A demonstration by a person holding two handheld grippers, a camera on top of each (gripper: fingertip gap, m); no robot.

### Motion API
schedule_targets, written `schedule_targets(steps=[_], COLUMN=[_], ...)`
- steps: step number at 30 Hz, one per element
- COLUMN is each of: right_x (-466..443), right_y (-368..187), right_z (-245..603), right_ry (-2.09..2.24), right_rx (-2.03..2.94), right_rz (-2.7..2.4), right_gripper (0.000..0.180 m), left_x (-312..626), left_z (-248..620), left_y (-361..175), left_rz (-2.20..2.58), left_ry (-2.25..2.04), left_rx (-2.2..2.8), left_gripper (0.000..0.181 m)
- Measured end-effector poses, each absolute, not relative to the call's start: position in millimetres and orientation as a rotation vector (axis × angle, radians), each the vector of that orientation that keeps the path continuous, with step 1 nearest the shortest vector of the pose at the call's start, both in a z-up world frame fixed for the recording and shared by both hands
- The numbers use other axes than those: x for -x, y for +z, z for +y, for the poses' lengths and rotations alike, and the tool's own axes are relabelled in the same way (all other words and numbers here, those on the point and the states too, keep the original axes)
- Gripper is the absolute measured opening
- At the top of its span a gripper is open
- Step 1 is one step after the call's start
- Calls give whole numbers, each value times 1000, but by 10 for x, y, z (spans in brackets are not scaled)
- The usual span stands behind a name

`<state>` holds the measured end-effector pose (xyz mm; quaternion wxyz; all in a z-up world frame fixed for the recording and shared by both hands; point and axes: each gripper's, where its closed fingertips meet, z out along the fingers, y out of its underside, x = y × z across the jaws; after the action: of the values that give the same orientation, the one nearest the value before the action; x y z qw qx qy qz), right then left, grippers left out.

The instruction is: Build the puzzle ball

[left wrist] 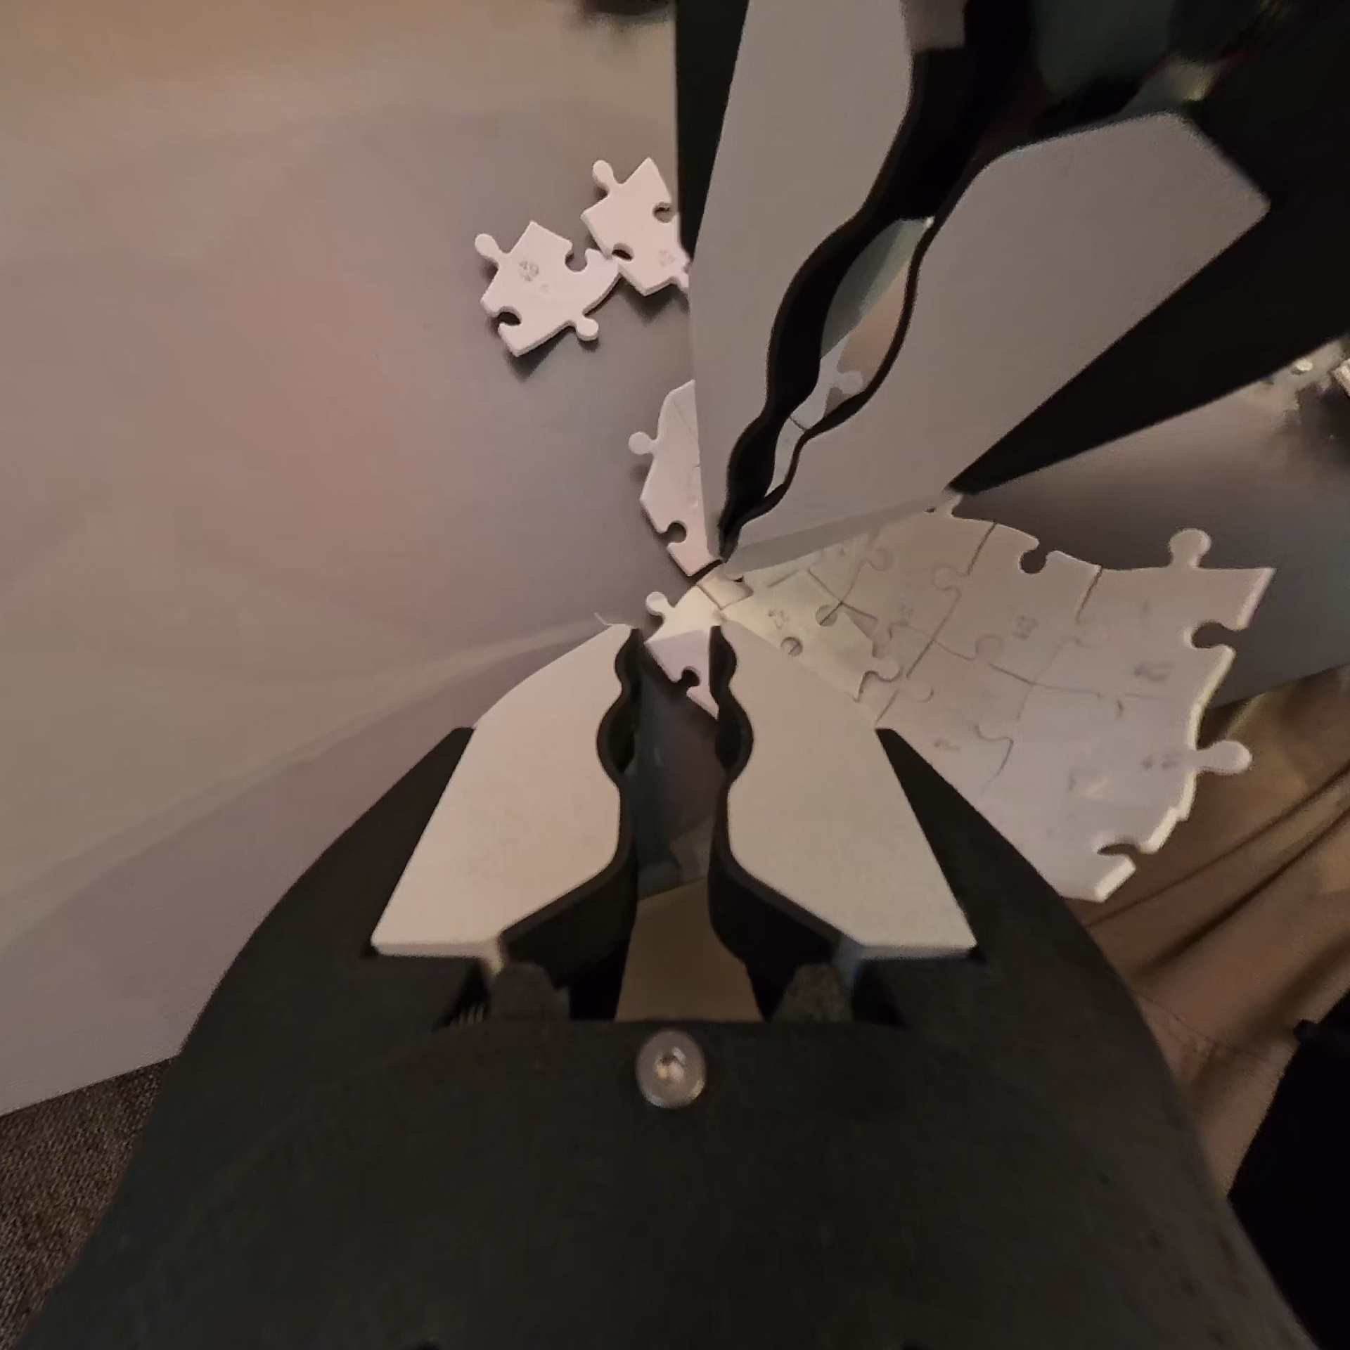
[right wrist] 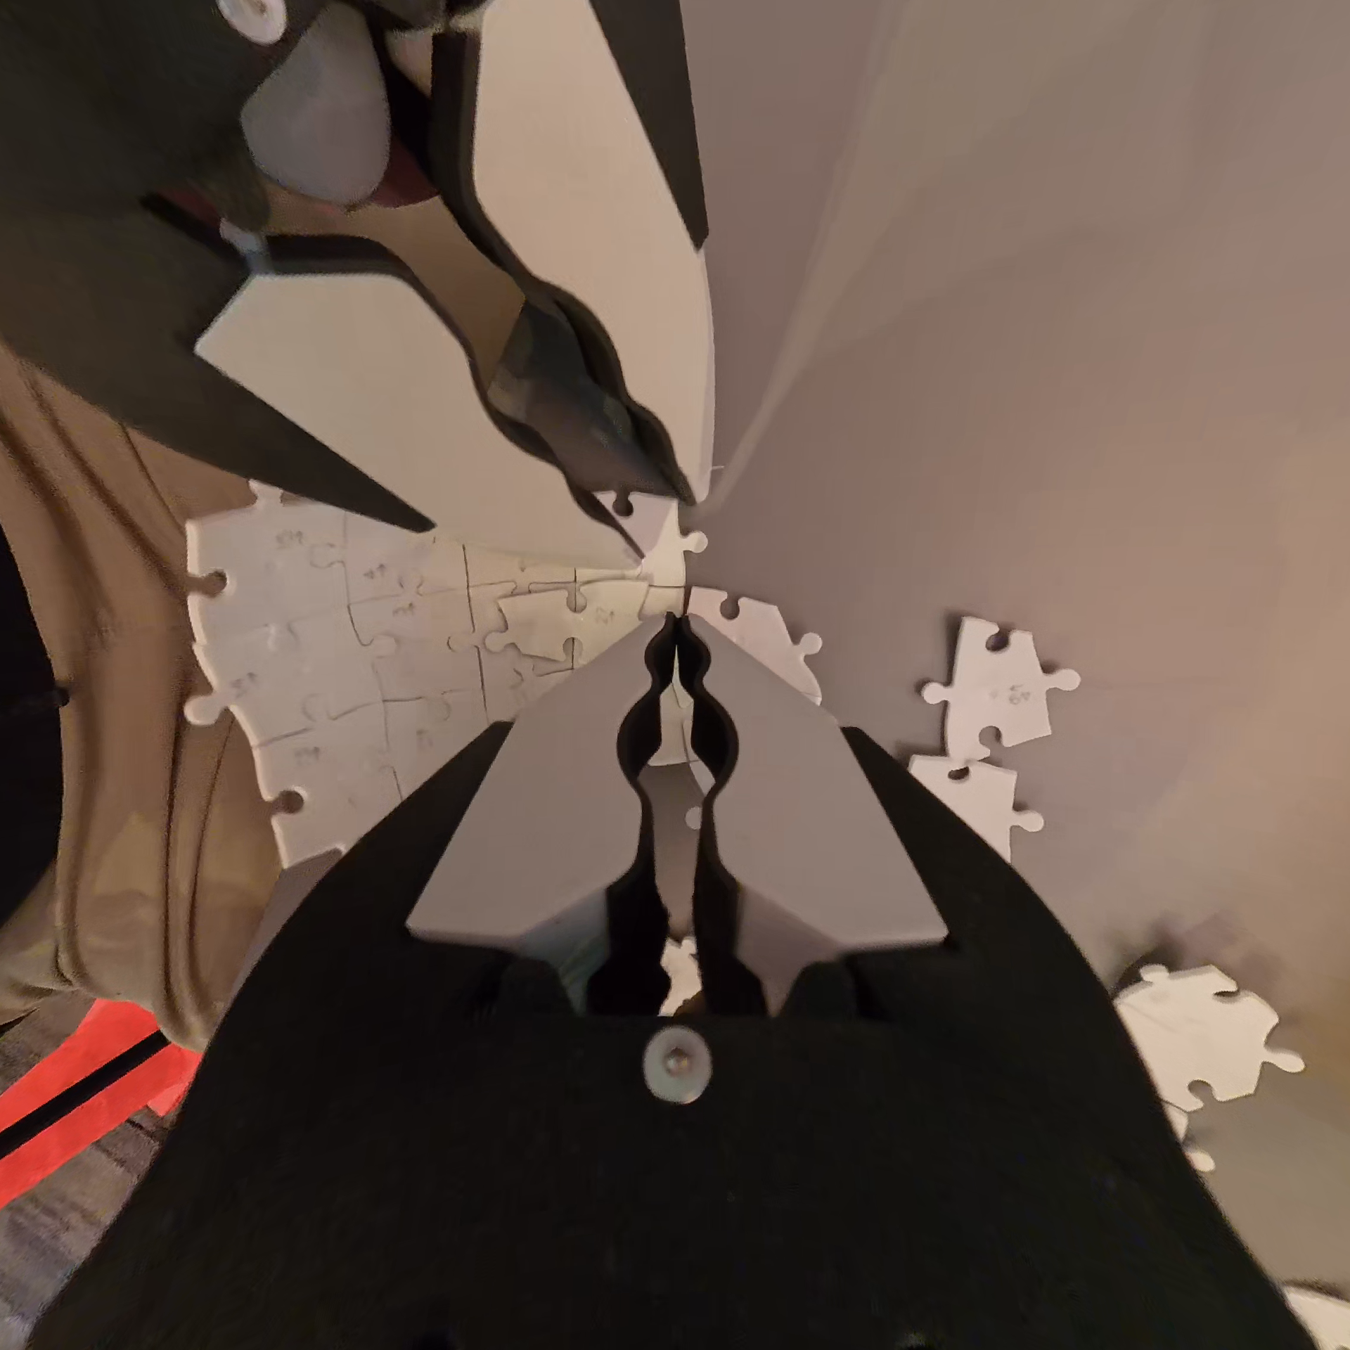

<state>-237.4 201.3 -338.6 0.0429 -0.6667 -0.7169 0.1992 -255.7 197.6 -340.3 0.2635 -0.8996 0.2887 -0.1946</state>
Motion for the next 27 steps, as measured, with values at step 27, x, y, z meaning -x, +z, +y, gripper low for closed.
schedule_targets(steps=[27], right_x=[2271], right_y=[-3398], right_z=[1907], right_ry=[765], right_rx=[1961], right_rz=[-2036], right_gripper=[0], left_x=[2440], left_z=[1499], left_y=[-2890], left_rz=[312], left_ry=[-844], left_rx=[2169], left_gripper=[46])
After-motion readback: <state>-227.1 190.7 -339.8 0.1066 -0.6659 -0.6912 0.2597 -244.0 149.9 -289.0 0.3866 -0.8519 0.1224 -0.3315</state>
